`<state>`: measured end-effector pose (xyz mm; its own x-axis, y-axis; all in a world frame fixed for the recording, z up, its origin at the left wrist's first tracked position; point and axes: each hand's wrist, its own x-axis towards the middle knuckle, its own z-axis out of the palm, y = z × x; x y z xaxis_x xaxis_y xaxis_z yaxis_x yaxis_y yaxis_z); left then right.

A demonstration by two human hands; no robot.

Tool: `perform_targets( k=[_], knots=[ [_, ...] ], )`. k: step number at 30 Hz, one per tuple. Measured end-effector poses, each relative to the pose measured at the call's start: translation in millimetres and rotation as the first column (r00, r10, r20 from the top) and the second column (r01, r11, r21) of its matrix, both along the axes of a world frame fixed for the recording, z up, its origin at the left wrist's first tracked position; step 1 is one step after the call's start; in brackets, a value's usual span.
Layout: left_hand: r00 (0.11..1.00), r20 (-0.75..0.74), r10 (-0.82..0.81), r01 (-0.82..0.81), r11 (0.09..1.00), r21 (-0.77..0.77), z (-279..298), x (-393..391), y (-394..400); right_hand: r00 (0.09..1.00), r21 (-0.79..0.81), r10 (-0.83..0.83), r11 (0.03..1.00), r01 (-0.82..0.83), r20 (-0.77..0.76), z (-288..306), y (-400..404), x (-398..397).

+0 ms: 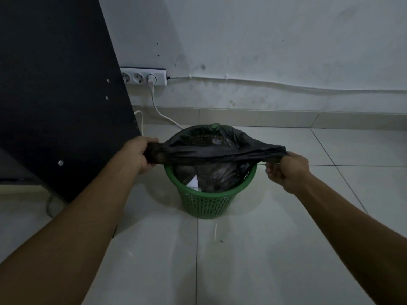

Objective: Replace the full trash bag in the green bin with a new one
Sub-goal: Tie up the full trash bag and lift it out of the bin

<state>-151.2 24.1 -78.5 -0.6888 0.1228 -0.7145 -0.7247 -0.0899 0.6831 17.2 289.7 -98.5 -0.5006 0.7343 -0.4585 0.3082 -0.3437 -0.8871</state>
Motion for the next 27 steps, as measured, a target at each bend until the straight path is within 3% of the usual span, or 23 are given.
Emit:
perform_targets(
  k=[4, 7, 9, 11, 13, 16, 18, 20, 23, 25, 27],
  knots=[
    [0.964, -0.250, 0.088, -0.094, 0.996, -0.010, -10.0, -17.3, 9.8, 0.976, 0.062, 0.045, 0.998, -0.033, -0.214, -1.8, 7.3, -10.7],
    [0.955, -0.222, 0.197, -0.128, 0.948, 0.292, -6.9, -21.2, 17.3, 0.934, 0.027, 0.083, 0.997, -0.078, -0.348, 2.2, 0.4, -24.2],
    [0.955, -0.188, 0.228, -0.146, 0.917, 0.370, -1.4, -23.2, 21.7, 0.903, 0.055, 0.112, 0.994, -0.098, -0.415, 8.3, -7.7, -32.9],
    [0.956, -0.209, 0.205, -0.146, 0.952, 0.268, 0.8, -28.0, 24.1, 0.856, 0.060, 0.133, 0.991, -0.119, -0.500, 15.4, -13.7, -41.7],
    [0.946, -0.305, 0.110, -0.113, 0.994, 0.008, 0.8, -28.2, 24.6, 0.789, 0.045, 0.181, 0.980, -0.191, -0.588, 24.6, -19.6, -48.6],
    [0.892, -0.424, -0.155, -0.014, 0.929, -0.371, -9.4, -26.0, 21.5, 0.664, 0.105, 0.394, 0.896, -0.432, -0.635, 34.5, -26.9, -49.7],
    [0.827, -0.392, -0.402, 0.105, 0.796, -0.596, -17.1, -24.2, 18.6, 0.591, 0.165, 0.578, 0.779, -0.605, -0.562, 37.5, -28.5, -44.9],
    [0.770, -0.321, -0.551, 0.175, 0.666, -0.725, -20.6, -23.0, 16.8, 0.583, 0.257, 0.721, 0.685, -0.682, -0.374, 35.2, -26.6, -41.9],
    [0.705, -0.393, -0.591, 0.026, 0.575, -0.818, -15.6, -18.1, 17.3, 0.726, 0.585, 0.687, 0.574, -0.573, 0.037, 27.7, -24.3, -41.7],
    [0.660, -0.487, -0.572, -0.046, 0.616, -0.786, -10.0, -15.8, 18.8, 0.849, 0.762, 0.495, 0.473, -0.443, 0.186, 22.3, -20.5, -42.4],
    [0.685, -0.569, -0.455, -0.013, 0.774, -0.633, -3.8, -13.9, 22.3, 0.898, 0.696, 0.364, 0.577, -0.427, 0.248, 16.9, -10.8, -46.0]
  ],
)
